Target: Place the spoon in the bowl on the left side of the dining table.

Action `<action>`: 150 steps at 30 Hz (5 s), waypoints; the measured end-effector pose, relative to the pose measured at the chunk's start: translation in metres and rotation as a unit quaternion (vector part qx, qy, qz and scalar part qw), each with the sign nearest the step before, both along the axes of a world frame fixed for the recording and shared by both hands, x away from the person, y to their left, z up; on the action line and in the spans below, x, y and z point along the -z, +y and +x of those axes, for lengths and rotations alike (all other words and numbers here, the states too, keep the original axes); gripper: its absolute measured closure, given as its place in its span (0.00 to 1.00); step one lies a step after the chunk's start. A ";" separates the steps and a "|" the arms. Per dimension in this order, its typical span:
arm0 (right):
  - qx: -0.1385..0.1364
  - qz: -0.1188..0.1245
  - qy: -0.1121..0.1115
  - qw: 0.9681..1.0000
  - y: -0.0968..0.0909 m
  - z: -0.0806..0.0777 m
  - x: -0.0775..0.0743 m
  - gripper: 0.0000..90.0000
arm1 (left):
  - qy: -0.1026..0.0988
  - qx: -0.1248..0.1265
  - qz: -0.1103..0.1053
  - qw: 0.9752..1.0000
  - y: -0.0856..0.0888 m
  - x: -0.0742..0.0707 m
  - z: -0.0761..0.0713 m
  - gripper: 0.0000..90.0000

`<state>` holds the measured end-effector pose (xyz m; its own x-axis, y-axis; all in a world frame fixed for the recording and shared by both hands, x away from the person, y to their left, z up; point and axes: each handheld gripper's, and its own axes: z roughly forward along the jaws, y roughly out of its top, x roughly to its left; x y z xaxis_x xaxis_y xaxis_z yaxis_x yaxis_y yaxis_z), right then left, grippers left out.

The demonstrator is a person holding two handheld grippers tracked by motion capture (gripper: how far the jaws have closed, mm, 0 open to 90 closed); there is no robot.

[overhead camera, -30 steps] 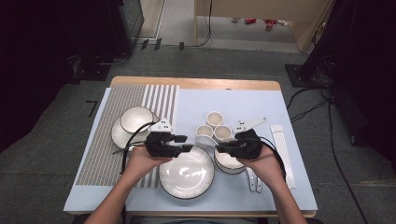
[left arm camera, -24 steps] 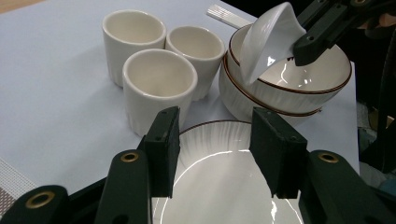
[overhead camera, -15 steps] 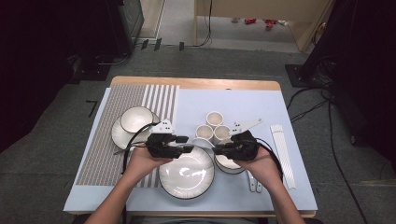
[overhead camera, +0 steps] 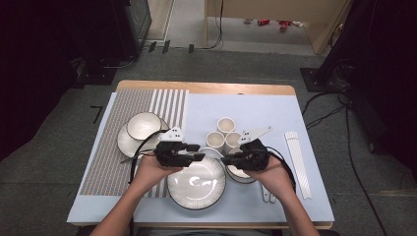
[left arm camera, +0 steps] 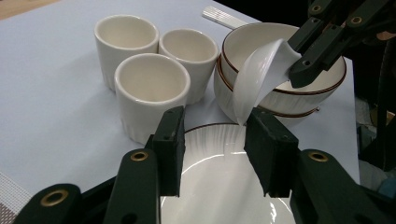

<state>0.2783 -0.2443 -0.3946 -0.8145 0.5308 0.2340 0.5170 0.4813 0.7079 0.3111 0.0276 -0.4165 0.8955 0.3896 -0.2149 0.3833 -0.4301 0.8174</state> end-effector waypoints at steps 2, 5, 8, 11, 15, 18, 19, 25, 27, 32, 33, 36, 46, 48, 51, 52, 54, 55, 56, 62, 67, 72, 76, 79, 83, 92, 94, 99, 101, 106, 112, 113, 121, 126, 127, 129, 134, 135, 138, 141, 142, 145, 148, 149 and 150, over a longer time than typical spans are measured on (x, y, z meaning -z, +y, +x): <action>-0.001 0.000 0.001 1.000 0.001 0.000 0.000 0.94 | 0.001 0.003 -0.001 1.000 0.000 0.000 0.000 0.67; -0.003 -0.002 0.000 1.000 0.002 -0.001 0.000 0.94 | 0.001 0.005 -0.002 1.000 -0.001 0.000 0.000 0.68; -0.006 -0.003 -0.001 1.000 0.004 -0.001 0.001 0.94 | 0.000 0.009 -0.002 1.000 -0.001 -0.001 -0.001 0.70; -0.009 -0.004 0.000 1.000 0.005 -0.001 0.001 0.95 | 0.001 0.013 -0.004 1.000 -0.002 -0.001 -0.002 0.72; -0.012 -0.006 0.001 1.000 0.007 -0.002 0.001 0.94 | 0.001 0.021 -0.004 1.000 -0.003 -0.001 -0.003 0.75; -0.016 -0.007 0.001 1.000 0.009 -0.003 0.002 0.95 | 0.000 0.028 -0.004 1.000 -0.004 -0.001 -0.003 0.76; -0.017 -0.008 0.001 1.000 0.009 -0.003 0.002 0.94 | 0.000 0.032 -0.006 0.999 -0.004 -0.001 -0.004 0.77; -0.029 -0.011 -0.001 1.000 0.013 -0.005 0.003 0.94 | -0.003 0.048 -0.006 0.999 -0.006 -0.002 -0.006 0.84; -0.034 -0.012 -0.003 0.999 0.014 -0.005 0.003 0.94 | -0.005 0.051 -0.006 0.999 -0.007 -0.003 -0.007 0.86; -0.040 -0.013 -0.005 0.999 0.015 -0.006 0.004 0.94 | 0.000 0.054 -0.002 0.999 -0.007 -0.003 -0.007 0.87; -0.040 -0.014 -0.005 0.999 0.015 -0.006 0.004 0.94 | 0.002 0.054 -0.001 0.999 -0.007 -0.004 -0.007 0.87; -0.041 -0.015 -0.008 0.999 0.015 -0.006 0.003 0.94 | 0.002 0.054 -0.001 0.999 -0.007 -0.005 -0.007 0.88; -0.050 -0.004 -0.014 0.999 0.014 -0.006 0.003 0.92 | 0.015 0.049 0.001 0.999 -0.007 -0.014 -0.008 0.90; -0.049 -0.003 -0.016 0.999 0.014 -0.006 0.003 0.91 | 0.019 0.047 -0.003 0.999 -0.007 -0.014 -0.008 0.91; -0.048 0.000 -0.020 0.999 0.014 -0.006 0.003 0.89 | 0.025 0.041 -0.012 0.999 -0.005 -0.017 -0.007 0.91; -0.049 0.002 -0.019 0.999 0.014 -0.006 0.003 0.89 | 0.027 0.041 -0.013 0.999 -0.004 -0.017 -0.007 0.91; -0.048 0.003 -0.021 0.999 0.014 -0.006 0.003 0.88 | 0.029 0.037 -0.014 0.999 -0.004 -0.018 -0.007 0.91; -0.048 0.003 -0.022 0.999 0.014 -0.006 0.003 0.86 | 0.032 0.037 -0.014 0.999 -0.004 -0.018 -0.007 0.91; -0.048 0.003 -0.024 0.999 0.014 -0.006 0.003 0.86 | 0.032 0.035 -0.016 0.999 -0.003 -0.018 -0.007 0.91; -0.041 0.012 -0.034 0.999 0.011 -0.006 0.002 0.78 | 0.040 0.029 -0.022 0.999 0.000 -0.020 -0.005 0.92; -0.029 0.019 -0.046 0.998 0.005 -0.005 0.000 0.67 | 0.040 0.025 -0.029 0.998 0.002 -0.022 -0.005 0.92; -0.019 0.032 -0.060 0.998 0.001 -0.005 -0.003 0.58 | 0.039 0.021 -0.031 0.999 0.004 -0.024 -0.005 0.92; -0.010 0.039 -0.065 0.997 -0.003 -0.004 -0.005 0.58 | 0.038 0.017 -0.030 0.999 0.006 -0.025 -0.005 0.92; -0.005 0.042 -0.074 0.996 -0.006 -0.004 -0.006 0.57 | 0.045 0.015 -0.031 0.998 0.008 -0.025 -0.003 0.92; -0.001 0.046 -0.080 0.996 -0.009 -0.004 -0.007 0.55 | 0.049 0.010 -0.030 0.998 0.010 -0.025 -0.002 0.92; 0.013 0.064 -0.067 0.996 -0.015 0.001 -0.007 0.41 | 0.060 0.001 -0.028 0.998 0.015 -0.027 0.001 0.92; 0.018 0.068 -0.067 0.995 -0.017 0.002 -0.008 0.36 | 0.059 -0.001 -0.028 0.998 0.015 -0.027 0.000 0.92; 0.043 0.052 -0.079 0.995 -0.021 0.003 -0.007 0.30 | 0.061 -0.005 -0.026 0.998 0.018 -0.027 0.001 0.92; 0.049 0.046 -0.088 0.994 -0.022 0.003 -0.006 0.28 | 0.062 -0.006 -0.023 0.998 0.019 -0.028 0.002 0.92; 0.060 0.043 -0.095 0.993 -0.023 0.003 -0.006 0.25 | 0.061 -0.009 -0.026 0.998 0.022 -0.028 0.002 0.92; 0.075 0.039 -0.095 0.992 -0.029 0.005 -0.006 0.25 | 0.061 -0.014 -0.027 0.998 0.025 -0.029 0.003 0.92; 0.076 0.038 -0.096 0.992 -0.030 0.005 -0.006 0.25 | 0.059 -0.016 -0.027 0.998 0.026 -0.029 0.003 0.92; 0.087 0.036 -0.093 0.991 -0.034 0.005 -0.005 0.25 | 0.055 -0.022 -0.029 0.998 0.030 -0.030 0.004 0.92; 0.093 0.033 -0.088 0.991 -0.036 0.006 -0.003 0.25 | 0.054 -0.028 -0.030 0.998 0.033 -0.030 0.006 0.92; 0.093 0.031 -0.088 0.991 -0.036 0.006 -0.003 0.25 | 0.054 -0.028 -0.029 0.998 0.034 -0.030 0.007 0.92; 0.094 0.029 -0.088 0.991 -0.037 0.007 -0.001 0.25 | 0.052 -0.029 -0.030 0.998 0.035 -0.030 0.007 0.92; 0.099 0.029 -0.088 0.991 -0.037 0.007 0.001 0.25 | 0.044 -0.032 -0.029 0.998 0.038 -0.030 0.008 0.92; 0.104 0.031 -0.093 0.990 -0.037 0.006 0.001 0.25 | 0.044 -0.034 -0.029 0.998 0.039 -0.030 0.009 0.92; 0.091 0.030 -0.098 0.991 -0.039 0.005 0.002 0.20 | 0.046 -0.040 -0.034 0.998 0.042 -0.029 0.011 0.92; 0.095 0.034 -0.095 0.990 -0.041 0.005 0.002 0.20 | 0.048 -0.046 -0.036 0.997 0.045 -0.029 0.012 0.92; 0.096 0.033 -0.094 0.990 -0.042 0.005 0.002 0.20 | 0.047 -0.047 -0.035 0.997 0.046 -0.029 0.013 0.92; 0.098 0.026 -0.092 0.991 -0.044 0.005 0.004 0.20 | 0.047 -0.051 -0.034 0.997 0.047 -0.029 0.014 0.92; 0.098 0.026 -0.091 0.991 -0.047 0.006 0.005 0.20 | 0.048 -0.054 -0.034 0.997 0.050 -0.028 0.015 0.92; 0.098 0.025 -0.092 0.991 -0.048 0.005 0.005 0.20 | 0.050 -0.054 -0.035 0.997 0.051 -0.028 0.015 0.92; 0.098 0.022 -0.095 0.990 -0.048 0.005 0.005 0.20 | 0.051 -0.055 -0.036 0.997 0.052 -0.028 0.015 0.92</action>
<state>0.2837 -0.2926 -0.3998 -0.7284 0.6756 0.1138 0.4535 0.3511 0.8192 0.3263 0.0792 -0.3884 0.8210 0.4640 -0.3326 0.5067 -0.3238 0.7990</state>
